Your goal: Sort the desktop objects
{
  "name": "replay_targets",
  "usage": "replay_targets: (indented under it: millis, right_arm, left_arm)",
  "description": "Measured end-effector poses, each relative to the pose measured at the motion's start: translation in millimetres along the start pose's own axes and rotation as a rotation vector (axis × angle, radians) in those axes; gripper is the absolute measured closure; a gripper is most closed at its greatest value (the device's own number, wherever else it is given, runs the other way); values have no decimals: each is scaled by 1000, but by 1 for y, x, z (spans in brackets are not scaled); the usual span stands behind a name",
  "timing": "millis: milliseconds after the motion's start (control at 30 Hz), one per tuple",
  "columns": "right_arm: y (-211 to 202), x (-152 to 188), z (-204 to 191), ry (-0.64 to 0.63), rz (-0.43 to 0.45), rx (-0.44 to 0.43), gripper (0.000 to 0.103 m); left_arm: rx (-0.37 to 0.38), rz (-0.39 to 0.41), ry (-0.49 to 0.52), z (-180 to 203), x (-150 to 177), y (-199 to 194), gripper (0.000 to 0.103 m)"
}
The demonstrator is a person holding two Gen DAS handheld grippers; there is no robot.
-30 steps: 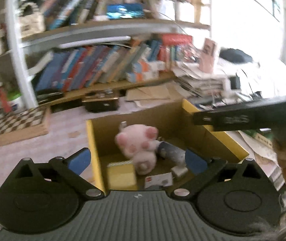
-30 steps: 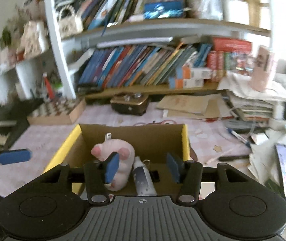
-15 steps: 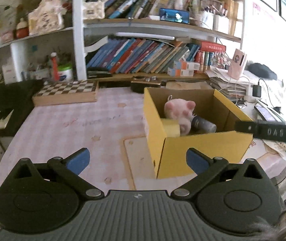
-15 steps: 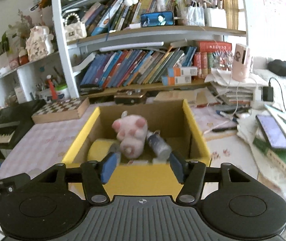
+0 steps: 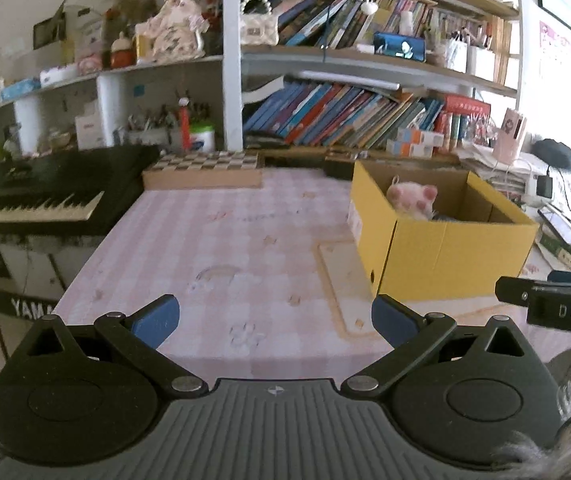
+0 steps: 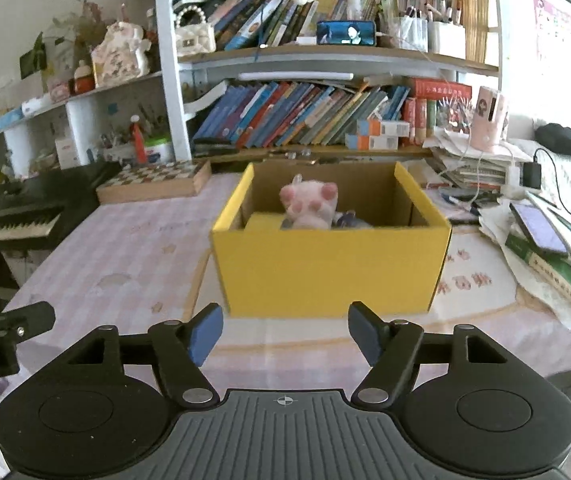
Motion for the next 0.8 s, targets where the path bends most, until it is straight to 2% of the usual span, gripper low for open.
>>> replay_targets:
  millis: [133, 300, 533, 800]
  right_arm:
    - [-15, 16, -15, -8, -12, 20, 25]
    - [-29, 29, -28, -12, -15, 53, 17]
    - [-37, 38, -42, -18, -41, 48, 9]
    - [-45, 44, -50, -18, -53, 48, 6]
  left_arm:
    - [-36, -23, 28, -8, 14, -11, 0]
    - [-37, -38, 18, -20, 23, -23, 0]
    - [-41, -44, 21, -29, 28, -32, 0]
    - [-25, -47, 20, -32, 32, -40, 0]
Point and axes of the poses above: each gripper's, at about its wrist camera, not at the fingertips, and y roughly the way its jaws point, z to its right, x to its underside, the point moved 4 cm from there along y, roughly the way its jaws point, and after that the axes turned 12 degrees about z, right-handed, at the moved point
